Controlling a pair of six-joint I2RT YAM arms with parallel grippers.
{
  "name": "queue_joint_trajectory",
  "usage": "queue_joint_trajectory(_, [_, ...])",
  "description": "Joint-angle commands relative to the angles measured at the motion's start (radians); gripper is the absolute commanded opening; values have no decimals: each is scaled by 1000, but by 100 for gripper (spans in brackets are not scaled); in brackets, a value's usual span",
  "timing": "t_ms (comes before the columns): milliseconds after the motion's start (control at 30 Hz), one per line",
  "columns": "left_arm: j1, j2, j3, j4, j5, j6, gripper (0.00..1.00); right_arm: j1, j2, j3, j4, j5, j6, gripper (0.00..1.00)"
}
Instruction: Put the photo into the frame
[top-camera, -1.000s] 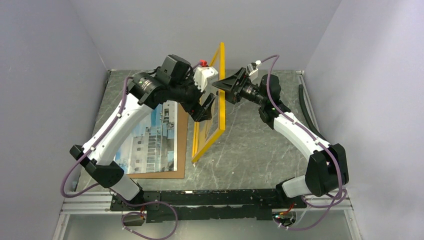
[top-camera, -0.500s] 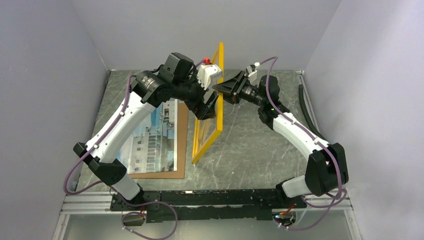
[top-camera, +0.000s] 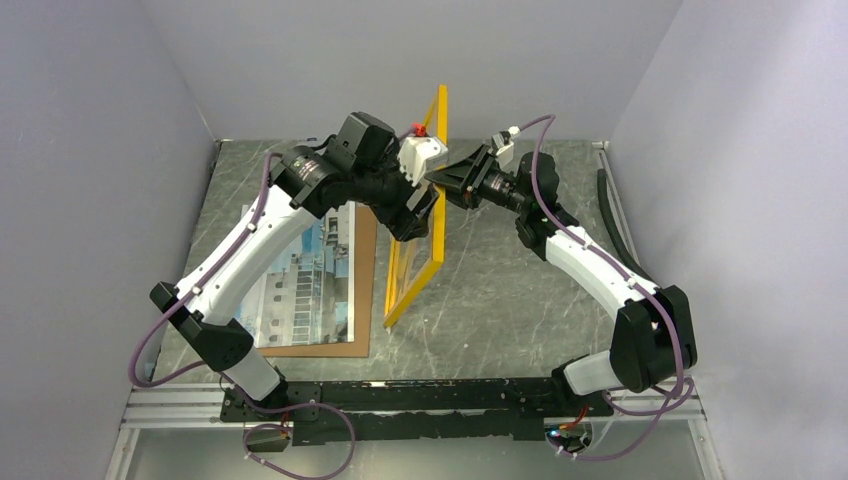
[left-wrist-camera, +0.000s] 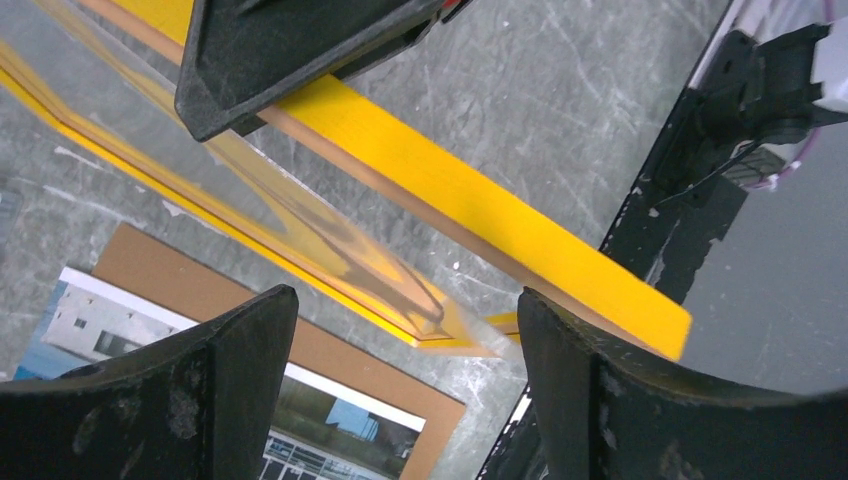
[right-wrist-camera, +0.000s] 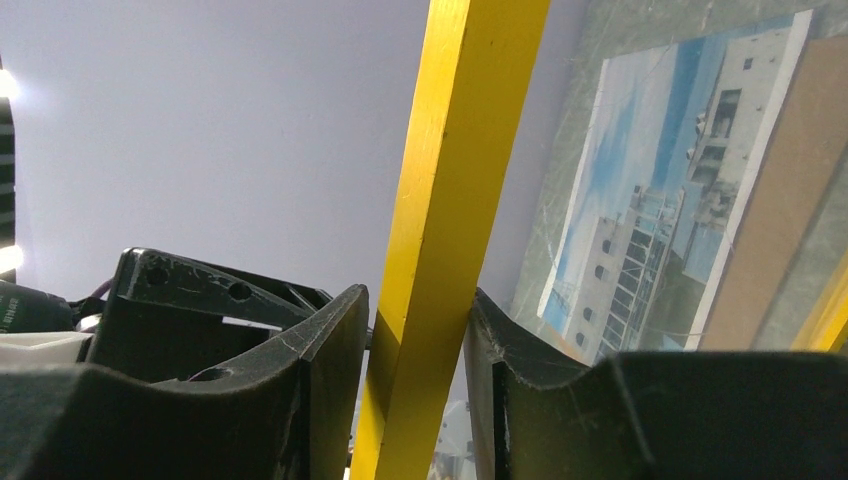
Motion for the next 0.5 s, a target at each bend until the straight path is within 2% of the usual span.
queue_joint_trajectory(0, [-5,-44,-28,20,-54,47,82,3,-19,9,115,-8,17,43])
queue_joint_trajectory(133, [-4,-49,-39,18,-81,69,78,2,-18,10,110,-8,12,43])
queue_joint_trajectory(267, [-5,-35,9,-11,-119,91,65,3,-22,16,90,-9,-3,45])
queue_joint_trajectory(467, [-7,-21,14,-51,-121,86,53,3,-21,31,71,-14,-20,49])
